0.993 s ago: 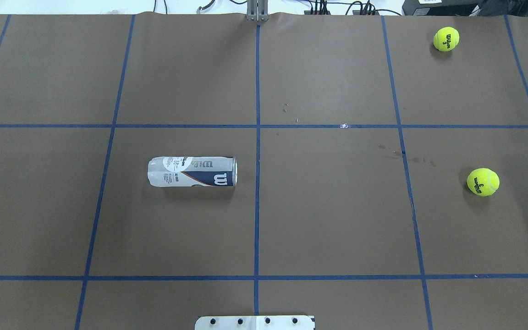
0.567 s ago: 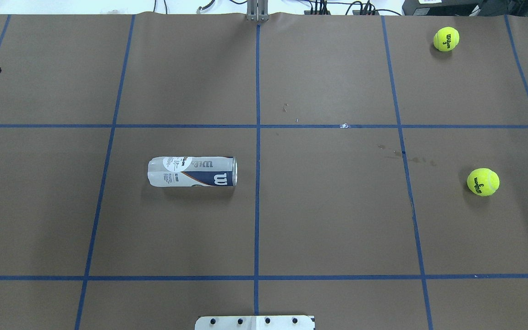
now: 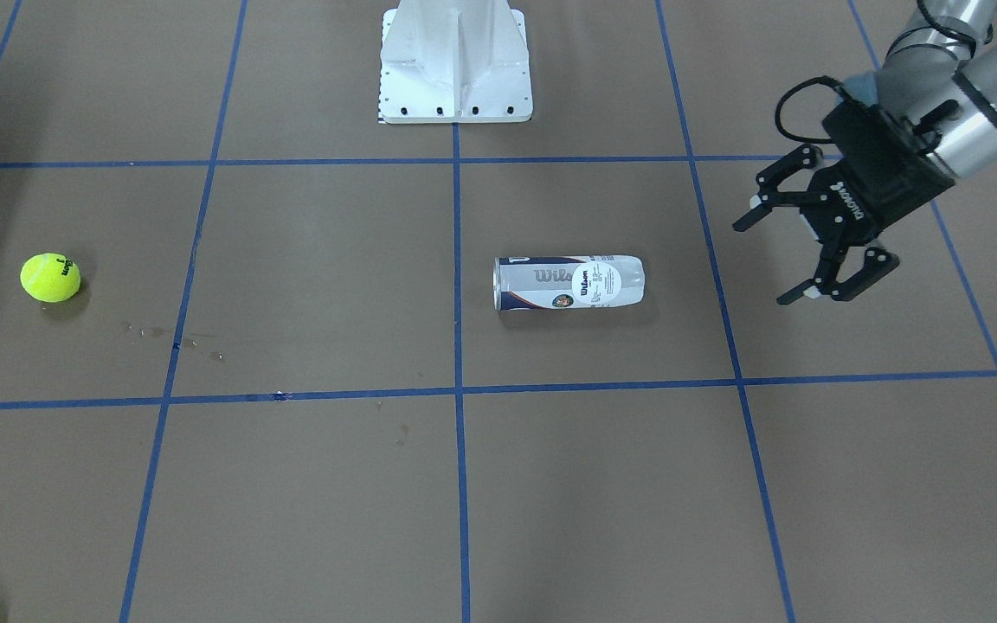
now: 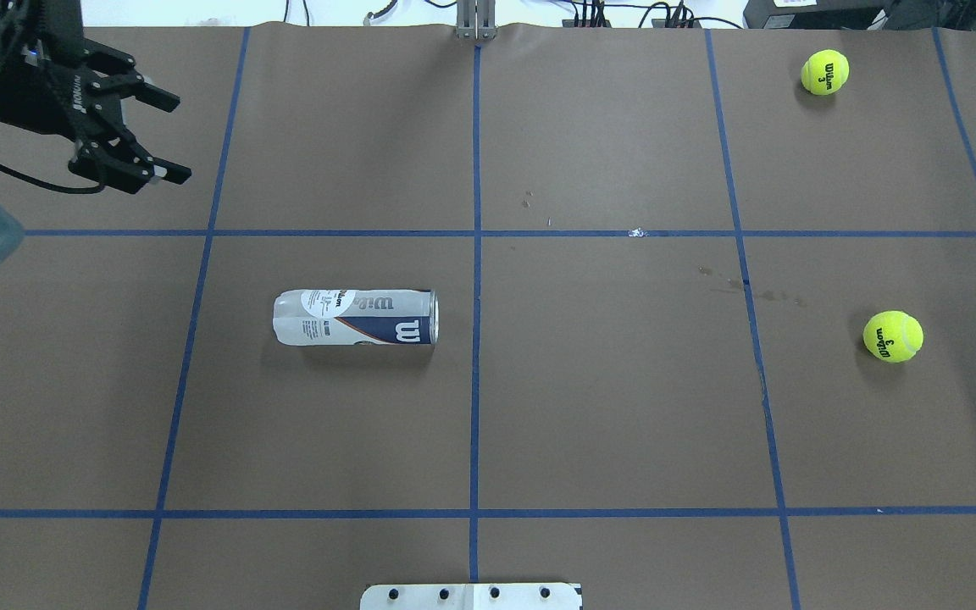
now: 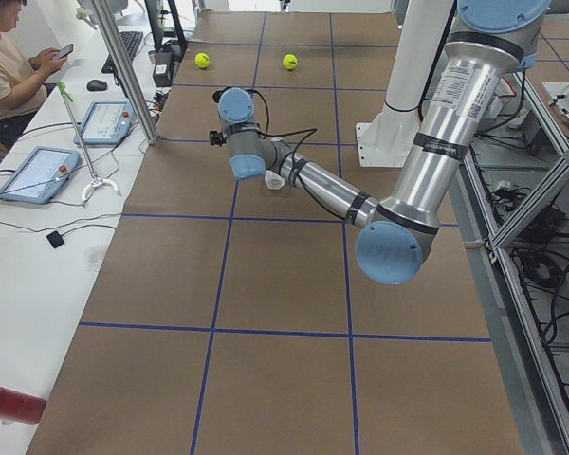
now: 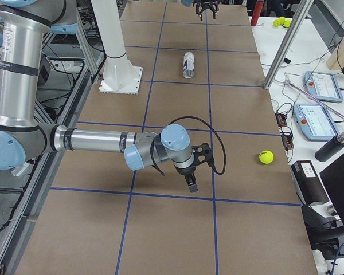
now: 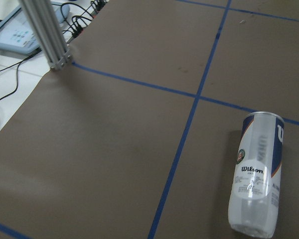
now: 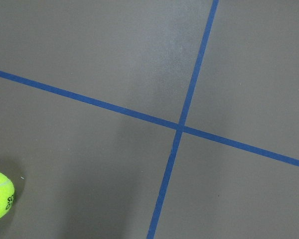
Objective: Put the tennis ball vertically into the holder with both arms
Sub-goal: 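Move the left gripper down over the lying white tennis ball can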
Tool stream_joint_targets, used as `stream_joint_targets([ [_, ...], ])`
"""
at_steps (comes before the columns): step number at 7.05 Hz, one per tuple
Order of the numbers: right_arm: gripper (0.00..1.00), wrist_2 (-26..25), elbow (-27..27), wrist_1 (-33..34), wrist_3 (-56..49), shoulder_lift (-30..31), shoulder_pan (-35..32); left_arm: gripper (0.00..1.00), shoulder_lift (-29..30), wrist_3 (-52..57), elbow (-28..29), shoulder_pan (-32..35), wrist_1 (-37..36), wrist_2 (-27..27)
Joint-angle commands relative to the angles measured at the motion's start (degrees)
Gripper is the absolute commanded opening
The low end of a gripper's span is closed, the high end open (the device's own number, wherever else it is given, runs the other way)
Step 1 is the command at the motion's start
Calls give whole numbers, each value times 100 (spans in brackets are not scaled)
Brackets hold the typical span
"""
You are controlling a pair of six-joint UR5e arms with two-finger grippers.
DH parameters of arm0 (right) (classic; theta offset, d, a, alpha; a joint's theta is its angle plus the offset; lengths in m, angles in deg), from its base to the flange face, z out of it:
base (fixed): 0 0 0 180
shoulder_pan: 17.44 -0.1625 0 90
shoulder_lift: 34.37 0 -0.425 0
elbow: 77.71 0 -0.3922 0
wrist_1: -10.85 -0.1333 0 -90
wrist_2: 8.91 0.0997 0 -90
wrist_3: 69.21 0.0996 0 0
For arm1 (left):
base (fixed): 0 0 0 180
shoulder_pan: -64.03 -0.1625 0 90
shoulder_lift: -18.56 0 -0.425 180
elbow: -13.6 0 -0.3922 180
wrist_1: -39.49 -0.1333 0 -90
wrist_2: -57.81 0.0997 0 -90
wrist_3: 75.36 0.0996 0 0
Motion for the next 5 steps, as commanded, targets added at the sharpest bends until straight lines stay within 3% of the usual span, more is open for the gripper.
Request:
stream_joint_targets([
  [1,100,0,20,-4,5,2,7,100,594,-14,117,-659,-527,146],
  [3,100,0,38,5,6,19,-2,99,1070,82,118,-1125,-1548,164],
  [5,99,9,99,-4,-29,54,-2,99,1176,721,109,-1329,-2163,182],
])
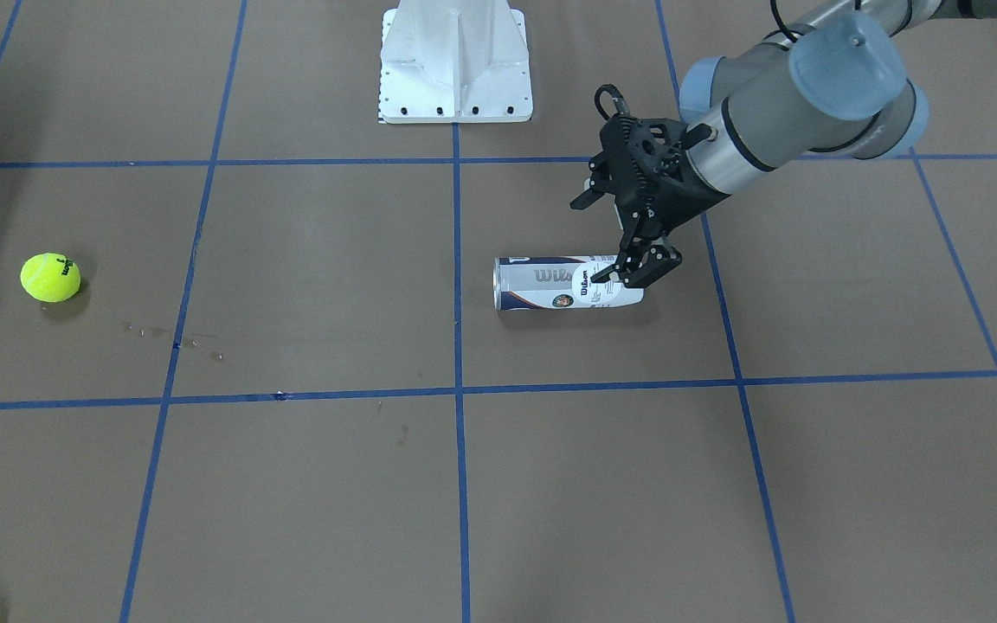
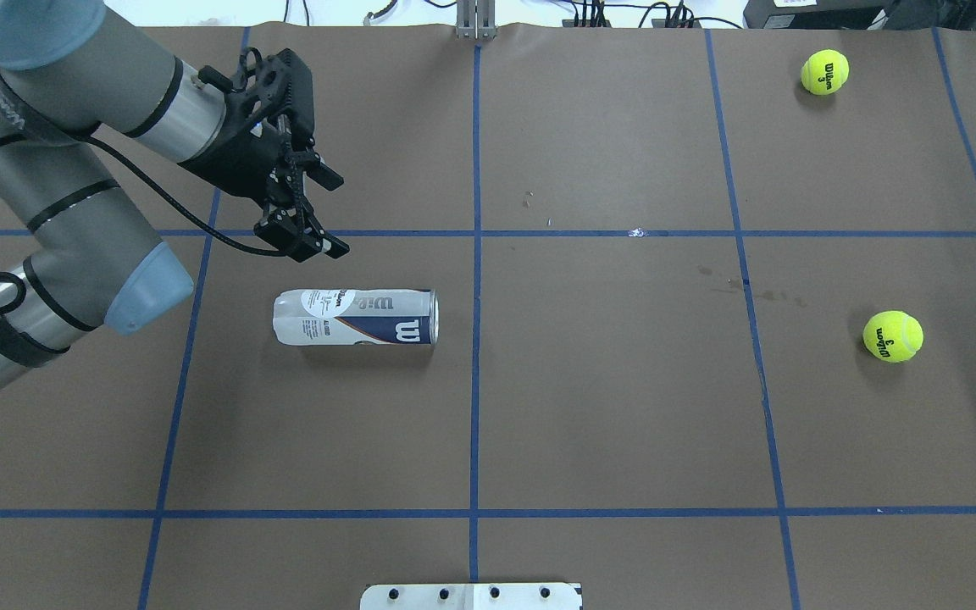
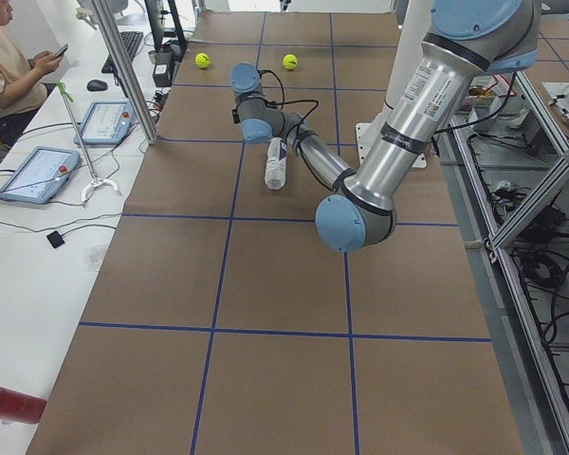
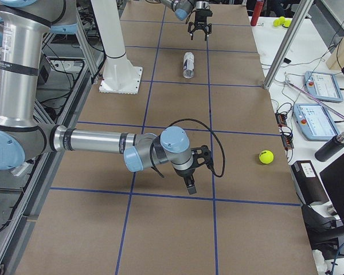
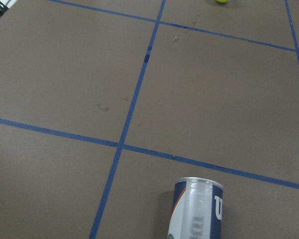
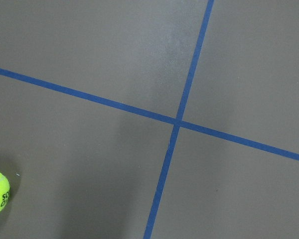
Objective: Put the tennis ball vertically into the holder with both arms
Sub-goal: 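Move the left gripper down over the lying white tennis ball can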
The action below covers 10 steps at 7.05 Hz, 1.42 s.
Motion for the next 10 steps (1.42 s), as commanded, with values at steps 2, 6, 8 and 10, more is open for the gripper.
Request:
stream_joint_targets([
  [2,100,56,78,19,24,33,-1,99,700,1150,-13,-281,-1804,344],
  [6,100,109,121,37,33,42,-1,99,1389,1965,933,-854,-2348,1664],
  [8,100,117,121,37,33,68,-1,99,1372,2041,945,-1019,-2514,1735],
  [10,100,109,130,37,33,68,-1,99,1372,2023,945,-1284,-2550,2060],
])
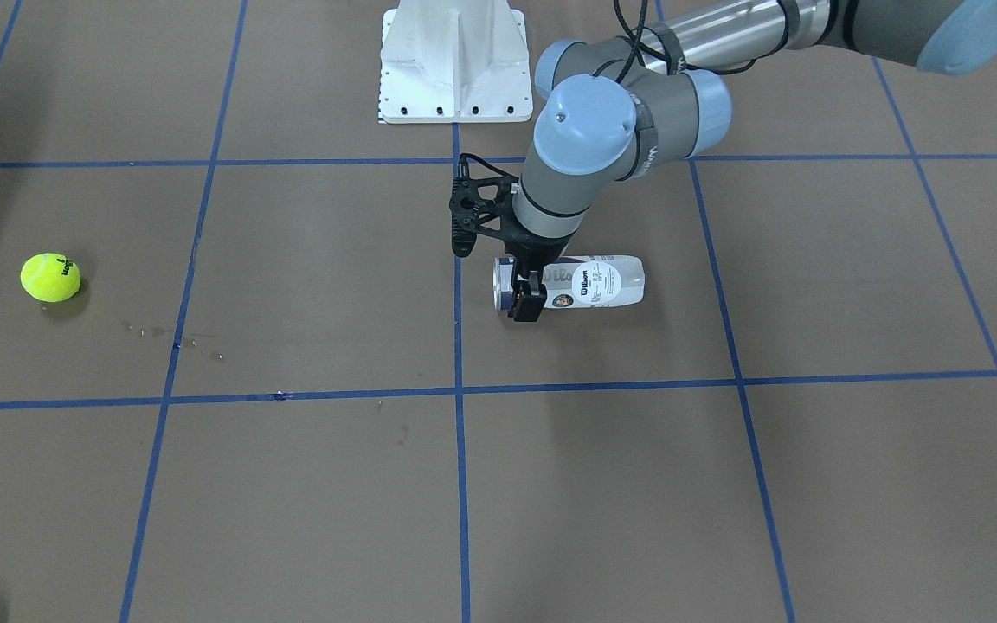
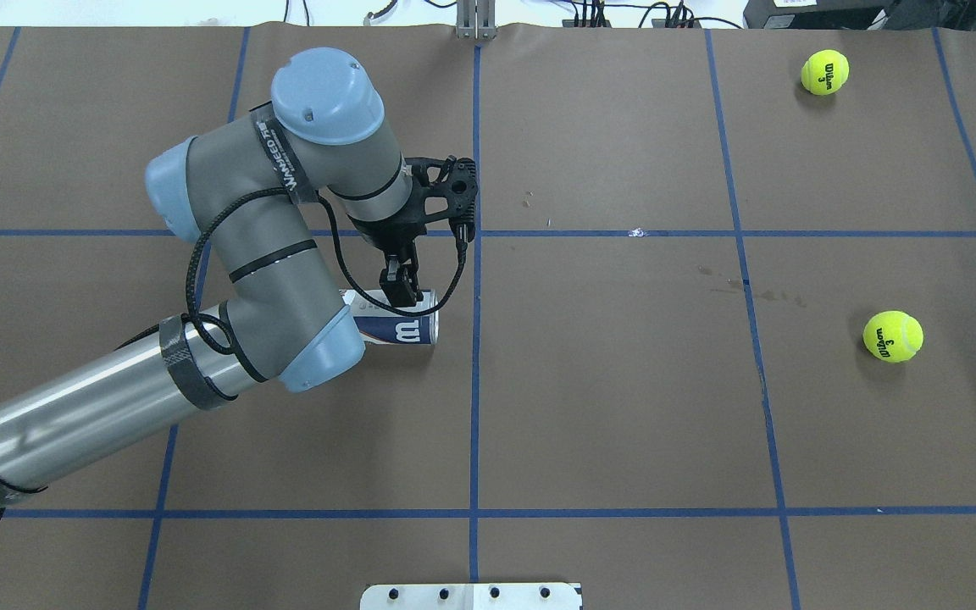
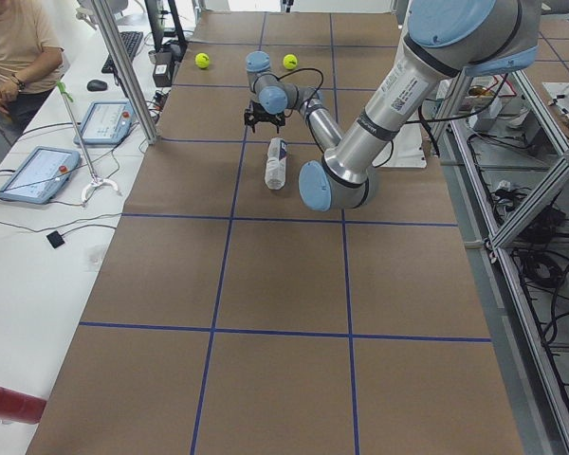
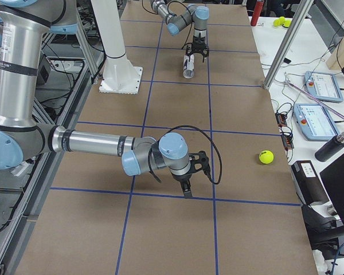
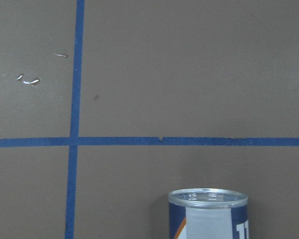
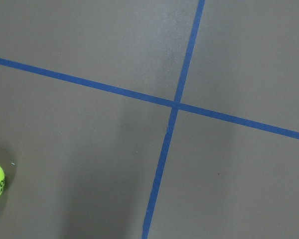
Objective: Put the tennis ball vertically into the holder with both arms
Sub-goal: 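Grasp the can's open end with the left gripper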
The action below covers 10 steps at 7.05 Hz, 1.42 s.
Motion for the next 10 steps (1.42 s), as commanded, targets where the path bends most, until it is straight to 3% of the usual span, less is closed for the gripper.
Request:
stream_joint_targets([
  [1,100,-2,7,0,0,9,0,99,-40,-3,22,-158,-33,139],
  [10,100,-2,7,9,9,0,0,99,-14,-293,488,-466,151,289],
])
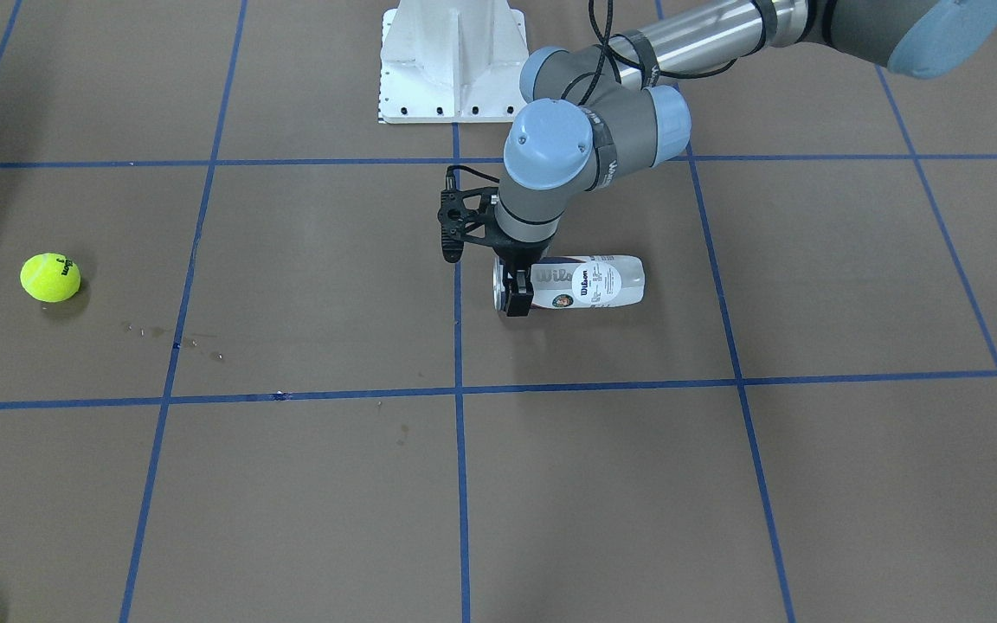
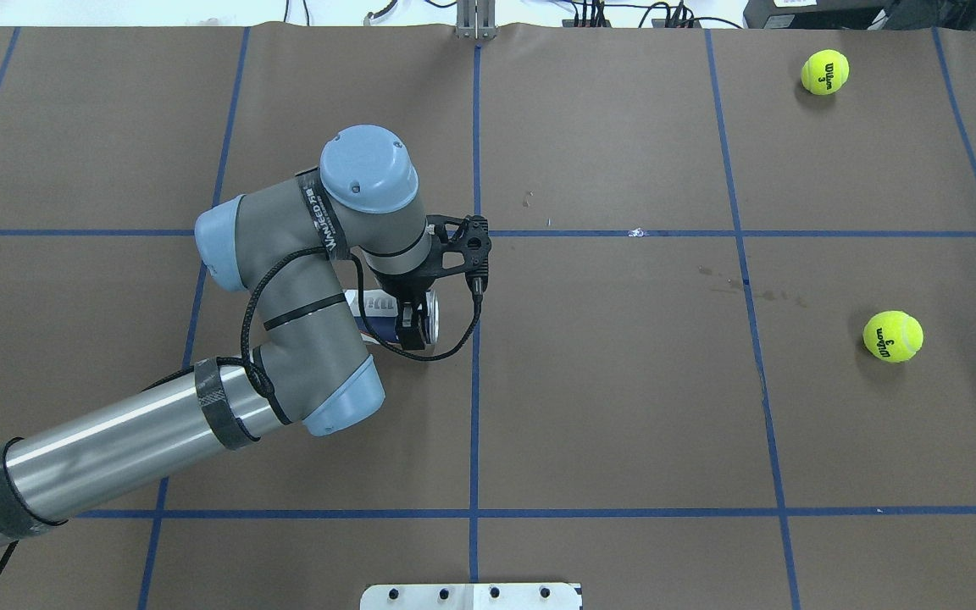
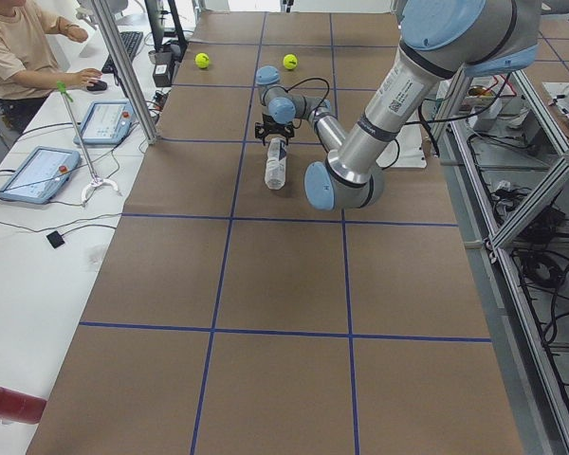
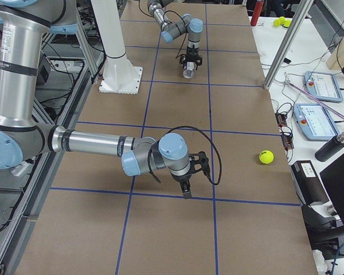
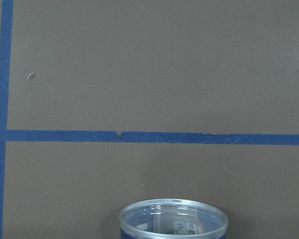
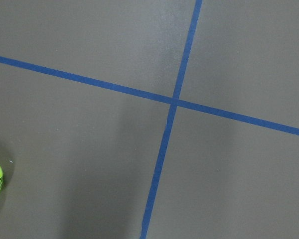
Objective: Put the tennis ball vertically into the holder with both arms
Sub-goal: 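Grasp the can's open end with the left gripper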
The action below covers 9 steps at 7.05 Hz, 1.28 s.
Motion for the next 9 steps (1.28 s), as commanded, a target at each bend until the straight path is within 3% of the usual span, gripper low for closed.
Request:
stream_joint_targets([
  [1,100,-9,0,0,-9,0,0,99,0,-15,91,-92,48,34],
  [4,100,-9,9,0,-9,0,9,99,-8,-189,616,-136,861,34],
  [7,100,-9,53,-17,-9,0,0,95,0,-208,610,-137,953,34],
  [9,100,-9,53,-17,-9,0,0,71,0,-199,557,-128,953,25],
])
